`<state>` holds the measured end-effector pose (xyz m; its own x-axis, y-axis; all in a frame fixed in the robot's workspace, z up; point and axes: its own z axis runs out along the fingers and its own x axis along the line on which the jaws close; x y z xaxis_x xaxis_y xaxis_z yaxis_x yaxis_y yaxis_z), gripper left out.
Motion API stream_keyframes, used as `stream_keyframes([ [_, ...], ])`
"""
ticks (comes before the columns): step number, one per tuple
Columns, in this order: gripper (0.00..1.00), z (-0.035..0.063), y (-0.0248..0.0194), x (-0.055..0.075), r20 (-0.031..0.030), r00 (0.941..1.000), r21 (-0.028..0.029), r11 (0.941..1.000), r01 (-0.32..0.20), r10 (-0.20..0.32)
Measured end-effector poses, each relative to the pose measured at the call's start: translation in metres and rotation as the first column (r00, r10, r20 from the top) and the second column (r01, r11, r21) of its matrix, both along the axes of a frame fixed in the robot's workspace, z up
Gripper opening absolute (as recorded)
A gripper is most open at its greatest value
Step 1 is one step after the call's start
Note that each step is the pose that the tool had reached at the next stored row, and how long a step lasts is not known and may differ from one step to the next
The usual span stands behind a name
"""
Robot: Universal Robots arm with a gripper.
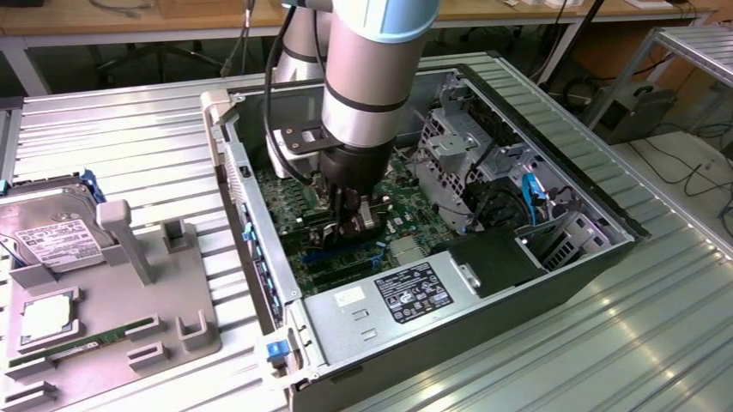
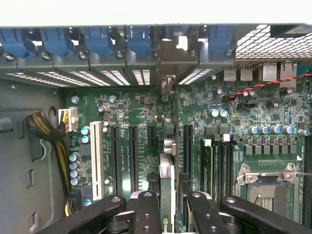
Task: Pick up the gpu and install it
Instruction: 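Insert the gpu into the slot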
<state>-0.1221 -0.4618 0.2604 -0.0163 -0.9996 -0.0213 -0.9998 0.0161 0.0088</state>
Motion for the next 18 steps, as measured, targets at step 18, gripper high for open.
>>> stream_keyframes([
  [18,0.26,0.0005,0.0007,0.0009,-0.0004,0.9999,-0.0011,0.9999,0.012,-0.012],
])
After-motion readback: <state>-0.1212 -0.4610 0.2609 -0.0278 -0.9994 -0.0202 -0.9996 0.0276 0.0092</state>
